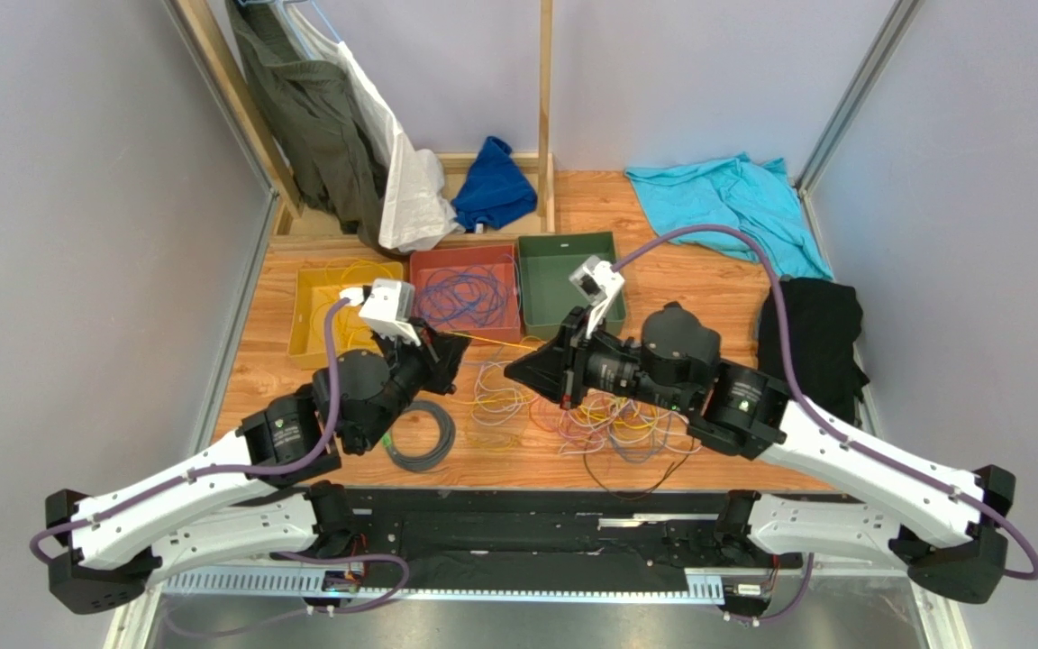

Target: Untangle the cables

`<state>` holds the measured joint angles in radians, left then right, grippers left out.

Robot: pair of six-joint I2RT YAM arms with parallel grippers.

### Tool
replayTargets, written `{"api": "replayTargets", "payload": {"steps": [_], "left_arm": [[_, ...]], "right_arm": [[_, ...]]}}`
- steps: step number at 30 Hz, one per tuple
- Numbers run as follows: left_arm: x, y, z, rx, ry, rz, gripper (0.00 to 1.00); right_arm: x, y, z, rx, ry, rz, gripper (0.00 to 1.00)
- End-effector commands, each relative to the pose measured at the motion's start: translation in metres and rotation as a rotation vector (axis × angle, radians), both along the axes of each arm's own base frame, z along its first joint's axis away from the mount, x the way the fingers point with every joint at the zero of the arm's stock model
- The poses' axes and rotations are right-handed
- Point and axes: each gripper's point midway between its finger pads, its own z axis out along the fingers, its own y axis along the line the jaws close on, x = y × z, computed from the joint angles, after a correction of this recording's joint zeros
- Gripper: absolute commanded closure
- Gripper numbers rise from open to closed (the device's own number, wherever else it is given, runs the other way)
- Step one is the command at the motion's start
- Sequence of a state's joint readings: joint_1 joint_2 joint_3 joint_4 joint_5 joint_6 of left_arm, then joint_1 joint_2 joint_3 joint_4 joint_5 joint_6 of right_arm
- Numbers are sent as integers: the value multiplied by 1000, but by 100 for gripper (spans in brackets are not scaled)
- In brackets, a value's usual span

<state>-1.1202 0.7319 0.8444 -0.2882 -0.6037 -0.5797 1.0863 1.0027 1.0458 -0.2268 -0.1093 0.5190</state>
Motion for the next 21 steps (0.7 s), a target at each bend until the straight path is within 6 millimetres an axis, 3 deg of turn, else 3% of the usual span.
{"api": "replayTargets", "payload": {"steps": [1,5,6,7,8,11,17,21], "left_arm": [[3,32,3,-17,-6,116,100],[0,65,-1,-32,-22,198,99],[0,70,-8,-17,-18,216,94],[0,73,-11,-22,-14,226,84],[-2,77,-12,-25,-13,233,60],[-3,87,-19,-15,3,267,32],[-5,110,-17,0,-6,322,28],[-8,107,-3,-55,-44,280,26]], "right_arm": [[4,-49,67,157,-156,-141,100],[-5,-96,110,195,-249,-206,100],[-6,-100,106,164,-247,-210,100],[-5,-104,106,153,-251,-223,100],[-6,-110,110,150,-264,-229,100],[-6,-120,110,133,-274,-253,100],[-8,-129,111,131,-283,-265,100],[-7,-125,105,113,-275,-257,100]]}}
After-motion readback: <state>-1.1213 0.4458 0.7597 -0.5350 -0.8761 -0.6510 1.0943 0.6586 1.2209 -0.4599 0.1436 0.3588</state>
